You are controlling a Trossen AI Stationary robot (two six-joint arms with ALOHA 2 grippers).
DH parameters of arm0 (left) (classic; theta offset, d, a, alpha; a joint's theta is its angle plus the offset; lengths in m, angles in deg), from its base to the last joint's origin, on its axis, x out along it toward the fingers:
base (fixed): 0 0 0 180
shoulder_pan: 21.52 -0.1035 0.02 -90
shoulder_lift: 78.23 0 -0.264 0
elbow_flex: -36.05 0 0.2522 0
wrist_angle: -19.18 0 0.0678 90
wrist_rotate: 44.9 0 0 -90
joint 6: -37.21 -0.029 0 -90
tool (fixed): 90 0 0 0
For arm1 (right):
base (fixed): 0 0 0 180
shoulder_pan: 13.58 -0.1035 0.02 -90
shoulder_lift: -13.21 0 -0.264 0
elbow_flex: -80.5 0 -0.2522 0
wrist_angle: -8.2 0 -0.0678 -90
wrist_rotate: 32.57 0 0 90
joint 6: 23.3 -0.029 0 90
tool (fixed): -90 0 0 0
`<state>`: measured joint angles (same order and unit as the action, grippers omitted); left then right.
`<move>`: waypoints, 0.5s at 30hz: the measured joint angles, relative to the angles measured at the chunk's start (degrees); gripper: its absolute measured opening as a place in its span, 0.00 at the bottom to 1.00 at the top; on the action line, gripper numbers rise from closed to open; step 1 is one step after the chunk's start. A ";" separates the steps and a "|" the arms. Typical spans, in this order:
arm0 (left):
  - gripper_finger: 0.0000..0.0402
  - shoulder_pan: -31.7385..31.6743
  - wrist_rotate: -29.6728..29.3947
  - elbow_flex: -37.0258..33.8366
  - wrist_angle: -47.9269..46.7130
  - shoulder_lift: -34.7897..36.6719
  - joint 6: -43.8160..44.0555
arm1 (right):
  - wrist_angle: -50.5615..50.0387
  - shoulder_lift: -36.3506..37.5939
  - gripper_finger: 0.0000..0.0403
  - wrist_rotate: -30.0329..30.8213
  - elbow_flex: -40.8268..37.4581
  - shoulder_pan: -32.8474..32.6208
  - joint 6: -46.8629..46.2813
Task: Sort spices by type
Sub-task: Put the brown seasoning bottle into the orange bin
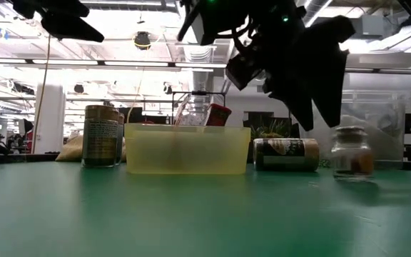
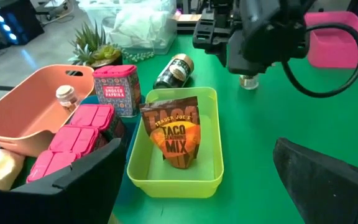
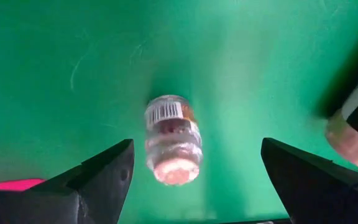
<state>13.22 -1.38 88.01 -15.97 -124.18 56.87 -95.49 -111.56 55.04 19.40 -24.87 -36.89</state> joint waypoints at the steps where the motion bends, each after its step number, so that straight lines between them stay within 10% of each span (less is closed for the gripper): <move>1: 0.97 0.00 0.00 0.00 0.02 0.00 0.00 | 0.03 -0.02 0.94 0.23 0.00 -0.05 -0.02; 15: 0.97 0.00 1.78 0.00 -0.22 0.02 0.32 | 0.97 1.43 0.94 0.95 -2.73 -0.22 -0.91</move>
<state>13.22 0.40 88.01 -16.19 -124.16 57.19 -94.52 -110.13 55.99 16.67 -25.09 -37.80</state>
